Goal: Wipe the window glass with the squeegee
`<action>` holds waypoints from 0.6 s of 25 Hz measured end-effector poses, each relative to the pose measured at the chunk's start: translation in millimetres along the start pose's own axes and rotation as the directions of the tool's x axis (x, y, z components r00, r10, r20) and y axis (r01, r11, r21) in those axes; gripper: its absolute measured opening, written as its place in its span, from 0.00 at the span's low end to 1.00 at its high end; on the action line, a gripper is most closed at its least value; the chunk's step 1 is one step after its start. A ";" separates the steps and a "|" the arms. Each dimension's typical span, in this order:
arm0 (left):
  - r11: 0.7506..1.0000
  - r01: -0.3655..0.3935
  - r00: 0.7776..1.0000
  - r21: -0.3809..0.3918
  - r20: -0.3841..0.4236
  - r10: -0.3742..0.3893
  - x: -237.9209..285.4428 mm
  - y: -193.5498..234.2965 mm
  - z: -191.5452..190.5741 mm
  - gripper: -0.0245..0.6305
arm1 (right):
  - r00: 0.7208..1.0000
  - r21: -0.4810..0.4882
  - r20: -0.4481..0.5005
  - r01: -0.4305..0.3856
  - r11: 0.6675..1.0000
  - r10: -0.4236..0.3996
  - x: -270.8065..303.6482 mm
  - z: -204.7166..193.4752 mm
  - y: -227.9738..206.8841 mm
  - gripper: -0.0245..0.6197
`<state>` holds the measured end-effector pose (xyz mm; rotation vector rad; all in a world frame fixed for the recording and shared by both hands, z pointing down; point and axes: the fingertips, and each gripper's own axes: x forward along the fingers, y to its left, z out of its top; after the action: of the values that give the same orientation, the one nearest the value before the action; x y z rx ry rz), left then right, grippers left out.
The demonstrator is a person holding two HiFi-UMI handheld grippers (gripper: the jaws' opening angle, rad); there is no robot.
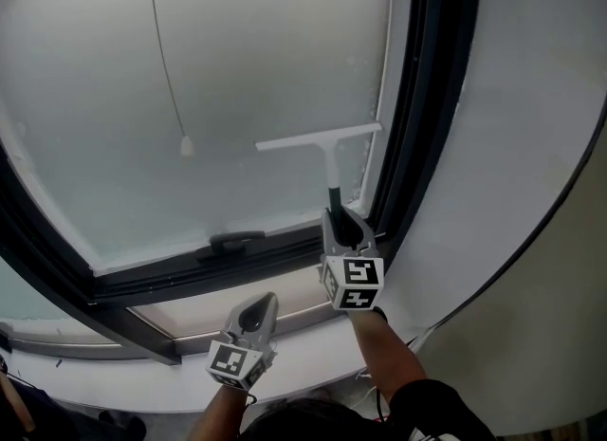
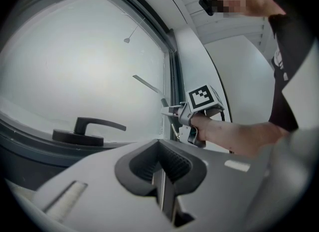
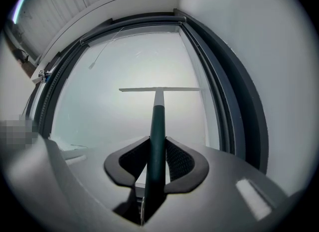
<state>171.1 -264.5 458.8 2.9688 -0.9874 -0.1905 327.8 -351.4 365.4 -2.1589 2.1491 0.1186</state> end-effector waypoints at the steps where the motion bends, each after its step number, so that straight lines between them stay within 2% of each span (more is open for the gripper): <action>1: 1.000 -0.003 1.000 -0.001 -0.001 0.003 -0.4 0.7 -0.4 0.04 | 1.000 0.000 -0.004 -0.001 1.000 0.001 -0.5 -2.3 0.3 0.19; 15: 0.999 -0.022 1.000 -0.027 -0.014 0.021 4.4 3.9 -11.4 0.04 | 0.998 0.002 -0.057 0.011 1.000 -0.011 -6.1 -39.8 0.4 0.19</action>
<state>173.6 -270.5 469.8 2.9301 -1.0066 -0.1816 326.9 -350.1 405.7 -2.1985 2.1663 0.0546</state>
